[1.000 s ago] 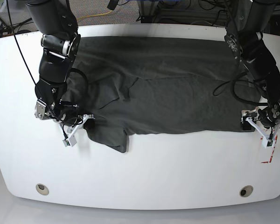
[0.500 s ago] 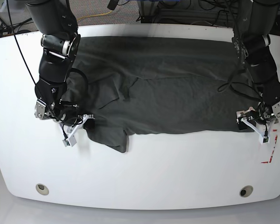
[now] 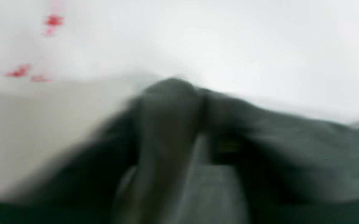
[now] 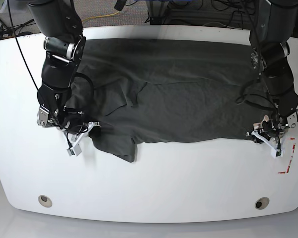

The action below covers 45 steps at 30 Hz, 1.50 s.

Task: Fold the T-shirt properly
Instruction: 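Fold the hem over onto the held edge with both grippers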

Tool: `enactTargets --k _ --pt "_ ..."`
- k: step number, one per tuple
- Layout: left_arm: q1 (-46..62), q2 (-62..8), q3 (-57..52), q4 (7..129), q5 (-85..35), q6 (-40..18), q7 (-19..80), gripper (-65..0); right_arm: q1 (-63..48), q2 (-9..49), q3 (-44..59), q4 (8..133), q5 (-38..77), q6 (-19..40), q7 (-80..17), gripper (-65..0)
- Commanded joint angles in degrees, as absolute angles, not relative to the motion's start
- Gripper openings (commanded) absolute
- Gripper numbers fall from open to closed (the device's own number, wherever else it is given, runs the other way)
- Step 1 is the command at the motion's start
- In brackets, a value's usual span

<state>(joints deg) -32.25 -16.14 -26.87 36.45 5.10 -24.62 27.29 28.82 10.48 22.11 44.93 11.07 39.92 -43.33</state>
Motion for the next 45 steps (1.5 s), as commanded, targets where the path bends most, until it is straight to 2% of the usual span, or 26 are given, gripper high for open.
enactTargets --k 1,5,12,19,27,37,41,45 --pt "-33.54 -16.75 -26.86 36.97 4.79 -25.1 26.07 -64.9 31.16 11.3 22.11 45.85 11.3 40.0 -43.03 -65.0" --pt "-33.54 -16.75 -26.86 38.37 4.7 -25.27 26.15 -65.0 32.57 11.47 22.11 45.93 11.3 40.0 -43.03 -65.0" --pt "-30.37 -14.81 -26.77 51.56 4.79 -25.54 30.9 -65.0 32.66 12.7 22.11 52.62 11.3 40.0 -45.49 -65.0" --pt "-27.21 -12.18 -26.86 66.59 4.7 -33.01 39.16 -65.0 31.16 12.97 22.11 62.73 11.3 40.0 -52.26 -65.0" --pt "-20.18 -10.42 -26.95 81.89 4.7 -33.8 46.73 -65.0 27.12 14.46 22.55 75.03 11.91 40.0 -59.3 -65.0" --pt "-8.84 -9.19 -26.95 102.37 4.7 -33.89 57.8 -65.0 15.08 14.55 22.73 95.52 11.91 40.0 -67.65 -65.0" --pt "-4.35 -9.01 -26.95 106.77 4.7 -33.89 59.3 -65.0 9.19 14.2 22.73 101.67 11.91 40.0 -68.26 -65.0" --pt "-0.92 -9.01 -28.0 106.86 4.79 -36.44 59.3 -65.0 3.56 13.41 24.13 106.07 12.0 40.0 -68.35 -65.0"
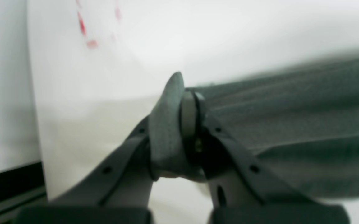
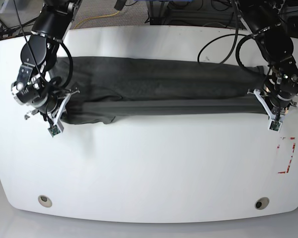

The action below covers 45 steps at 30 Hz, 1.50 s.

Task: Fold the T-shirt properly
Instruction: 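Fold the hem over onto the held edge with both grippers, then regrasp the folded strip end with the right gripper and straighten it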

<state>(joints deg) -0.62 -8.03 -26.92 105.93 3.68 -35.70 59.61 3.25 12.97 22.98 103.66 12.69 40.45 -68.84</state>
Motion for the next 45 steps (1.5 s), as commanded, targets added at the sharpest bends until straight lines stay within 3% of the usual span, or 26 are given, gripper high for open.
enactTargets --k 1,8,11,15,17,19,21,28,35,45 --pt "-0.22 -8.92 -28.7 106.86 4.79 -37.05 59.3 -65.0 2.68 12.88 24.75 106.51 12.0 40.0 -68.35 -65.0" --pt "4.7 -9.01 -30.81 106.86 4.97 -40.0 59.3 -65.0 -3.03 12.09 28.53 106.95 12.0 40.0 -68.44 -64.5" --pt "6.29 -9.19 -30.64 106.86 5.05 -40.0 59.3 -57.8 -4.53 11.91 28.53 106.86 12.0 40.0 -68.44 -58.8" --pt "8.22 -9.01 -30.55 106.86 5.14 -40.0 59.3 -29.6 -6.2 11.82 28.7 106.86 12.0 40.0 -68.44 -37.6" --pt "8.75 -9.01 -30.55 106.77 5.14 -40.0 59.3 -14.4 -6.55 11.82 30.11 106.86 12.0 40.0 -68.44 -23.1" --pt "8.92 -9.01 -30.55 106.86 5.14 -40.0 59.38 -10.0 -6.55 11.74 32.66 107.03 12.09 40.0 -68.7 -13.2" --pt "8.92 -9.27 -30.73 107.38 4.7 -40.0 60.09 -12.1 -6.02 12.0 35.21 107.03 14.73 40.0 -70.81 -6.3" --pt "7.34 -9.01 -32.22 113.01 4.7 -40.0 63.69 -13.2 -1.63 12.53 38.29 105.01 26.77 40.0 -76.97 -11.3" --pt "6.37 -7.34 -32.31 113.1 4.7 -40.0 63.96 -13.2 9.01 12.62 35.12 90.33 27.47 40.0 -78.55 -16.6" --pt "7.52 -6.81 -32.66 113.1 4.62 -40.0 63.96 -13.3 19.91 12.88 34.86 72.4 27.47 40.0 -77.23 -16.8"
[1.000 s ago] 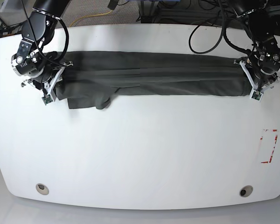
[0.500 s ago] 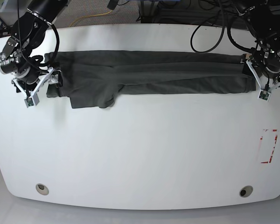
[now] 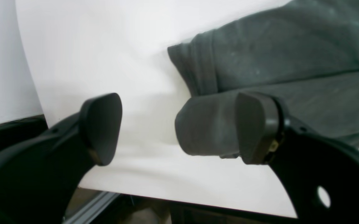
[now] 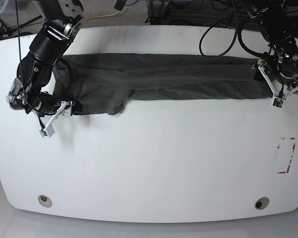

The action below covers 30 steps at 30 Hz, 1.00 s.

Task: Fold the T-shirt properly
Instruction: 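Regrasp the folded strip end with the right gripper and straighten it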

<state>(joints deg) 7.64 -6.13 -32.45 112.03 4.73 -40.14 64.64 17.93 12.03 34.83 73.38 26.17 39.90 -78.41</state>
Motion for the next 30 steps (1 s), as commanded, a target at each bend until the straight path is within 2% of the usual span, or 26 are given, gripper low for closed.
enactTargets --k 1,8,21,30 --pt "7.52 -6.81 -32.66 113.1 4.62 -40.0 63.96 -13.3 20.53 12.97 34.77 71.34 27.47 40.0 -76.79 -16.8" --pt "7.52 -6.73 -32.4 113.1 4.62 -40.0 63.96 -13.3 21.23 13.14 26.77 66.86 27.74 40.0 -70.9 -16.8" --pt "7.52 -6.64 -32.31 111.08 4.7 -40.0 63.87 -13.3 18.68 12.88 26.59 65.27 27.38 40.0 -68.35 -17.0" --pt "7.34 -6.73 -31.43 111.08 4.7 -40.0 63.87 -13.3 17.63 13.14 26.68 74.86 27.91 40.0 -68.97 -17.0"
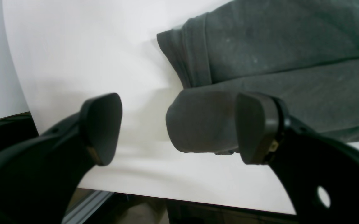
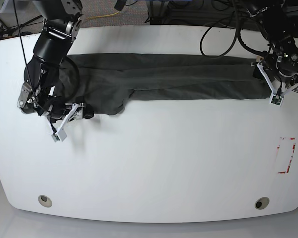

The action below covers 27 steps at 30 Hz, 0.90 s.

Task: Fold the T-shirt properly
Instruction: 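Regrasp the folded strip end with the right gripper and straighten it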

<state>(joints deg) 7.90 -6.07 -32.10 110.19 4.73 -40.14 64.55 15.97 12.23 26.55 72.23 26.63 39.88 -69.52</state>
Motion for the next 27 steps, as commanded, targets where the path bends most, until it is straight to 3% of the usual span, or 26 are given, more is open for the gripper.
enactTargets --k 1,15,27 --pt "7.52 -6.73 -30.64 111.08 4.7 -40.0 63.87 -13.3 17.89 13.14 26.86 75.56 27.47 40.0 -69.85 -17.0" --pt "7.34 -6.81 -29.41 111.08 4.7 -40.0 63.87 -13.3 16.66 13.85 26.86 71.6 27.47 40.0 -68.35 -17.0" --pt "7.52 -6.9 -29.41 111.08 4.7 -40.0 63.87 -13.3 14.9 10.86 26.51 71.43 27.47 40.0 -68.09 -17.0"
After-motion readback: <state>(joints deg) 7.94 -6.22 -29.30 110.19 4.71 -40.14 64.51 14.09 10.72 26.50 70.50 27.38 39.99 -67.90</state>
